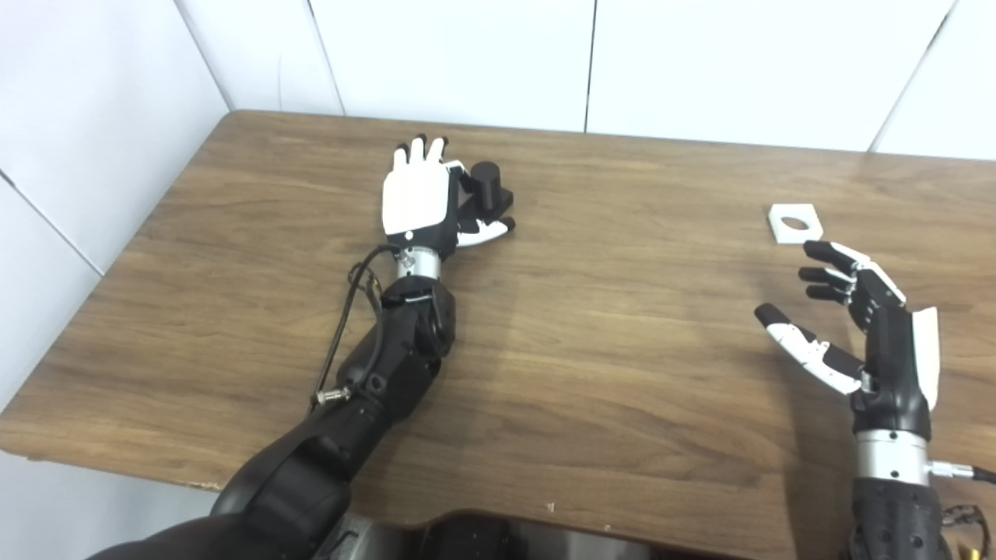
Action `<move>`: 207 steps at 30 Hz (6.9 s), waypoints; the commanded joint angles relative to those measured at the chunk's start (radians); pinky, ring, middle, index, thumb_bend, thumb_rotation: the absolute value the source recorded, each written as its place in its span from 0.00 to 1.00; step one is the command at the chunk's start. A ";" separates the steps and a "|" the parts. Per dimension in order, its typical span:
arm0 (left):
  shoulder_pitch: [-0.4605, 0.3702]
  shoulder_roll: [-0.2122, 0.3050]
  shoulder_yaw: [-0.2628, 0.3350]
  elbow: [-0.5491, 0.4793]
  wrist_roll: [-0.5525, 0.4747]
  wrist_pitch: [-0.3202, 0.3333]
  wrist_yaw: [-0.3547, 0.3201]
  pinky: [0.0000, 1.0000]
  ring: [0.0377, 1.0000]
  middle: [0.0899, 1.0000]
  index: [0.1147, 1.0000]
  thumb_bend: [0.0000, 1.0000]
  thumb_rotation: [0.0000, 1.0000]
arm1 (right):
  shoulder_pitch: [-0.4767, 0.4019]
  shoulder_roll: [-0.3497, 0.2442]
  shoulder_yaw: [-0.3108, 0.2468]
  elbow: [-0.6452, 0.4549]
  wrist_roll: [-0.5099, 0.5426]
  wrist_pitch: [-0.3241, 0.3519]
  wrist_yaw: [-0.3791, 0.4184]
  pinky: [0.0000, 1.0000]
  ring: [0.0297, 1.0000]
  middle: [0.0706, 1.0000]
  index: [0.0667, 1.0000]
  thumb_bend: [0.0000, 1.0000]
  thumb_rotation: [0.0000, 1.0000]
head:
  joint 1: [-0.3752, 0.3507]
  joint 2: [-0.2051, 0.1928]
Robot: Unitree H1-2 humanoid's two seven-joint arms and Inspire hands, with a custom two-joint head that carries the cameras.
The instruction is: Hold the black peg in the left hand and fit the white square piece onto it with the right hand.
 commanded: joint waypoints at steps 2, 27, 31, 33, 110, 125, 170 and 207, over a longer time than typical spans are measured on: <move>-0.026 0.019 0.004 0.015 -0.004 0.010 0.013 1.00 1.00 0.93 0.45 0.77 0.36 | -0.015 -0.001 -0.004 -0.044 0.005 -0.004 0.003 0.65 0.69 0.75 0.72 0.64 0.26 | -0.001 0.001; -0.001 0.012 0.012 -0.004 -0.063 -0.043 0.012 1.00 0.97 0.89 0.42 0.52 0.08 | -0.002 -0.001 -0.021 -0.058 0.007 -0.007 0.009 0.66 0.70 0.75 0.71 0.63 0.39 | -0.023 0.012; 0.030 0.001 0.037 -0.076 -0.155 -0.097 -0.062 1.00 0.98 0.88 0.41 0.52 0.08 | 0.001 0.000 -0.020 -0.069 -0.002 0.003 0.011 0.64 0.70 0.75 0.72 0.62 0.40 | -0.035 0.013; 0.052 -0.005 0.048 -0.123 -0.205 -0.117 -0.110 1.00 0.98 0.88 0.41 0.52 0.08 | 0.001 0.002 -0.020 -0.071 -0.008 0.006 0.009 0.64 0.69 0.75 0.72 0.61 0.40 | -0.042 0.013; 0.419 -0.150 -0.047 -0.531 -0.330 -0.170 -0.409 1.00 1.00 0.94 0.42 0.52 0.08 | -0.156 -0.098 -0.072 -0.084 -0.093 0.117 0.033 0.71 0.76 0.79 0.74 0.61 0.41 | -0.415 -0.087; 0.436 -0.130 -0.017 -0.544 -0.343 -0.181 -0.410 1.00 1.00 0.94 0.42 0.52 0.08 | -0.453 -0.281 0.020 0.083 -0.197 0.184 0.155 0.71 0.82 0.83 0.75 0.65 0.39 | -0.414 -0.090; 0.456 -0.130 0.014 -0.560 -0.340 -0.168 -0.404 1.00 1.00 0.94 0.42 0.52 0.08 | -0.837 -0.528 0.349 0.631 -0.307 0.214 0.640 1.00 1.00 1.00 0.87 0.86 0.67 | -0.365 -0.069; 0.485 -0.156 0.011 -0.584 -0.318 -0.139 -0.398 1.00 1.00 0.94 0.42 0.52 0.08 | -0.777 -0.455 0.361 0.665 -0.328 0.190 0.531 1.00 1.00 0.99 0.86 0.88 0.42 | -0.322 -0.039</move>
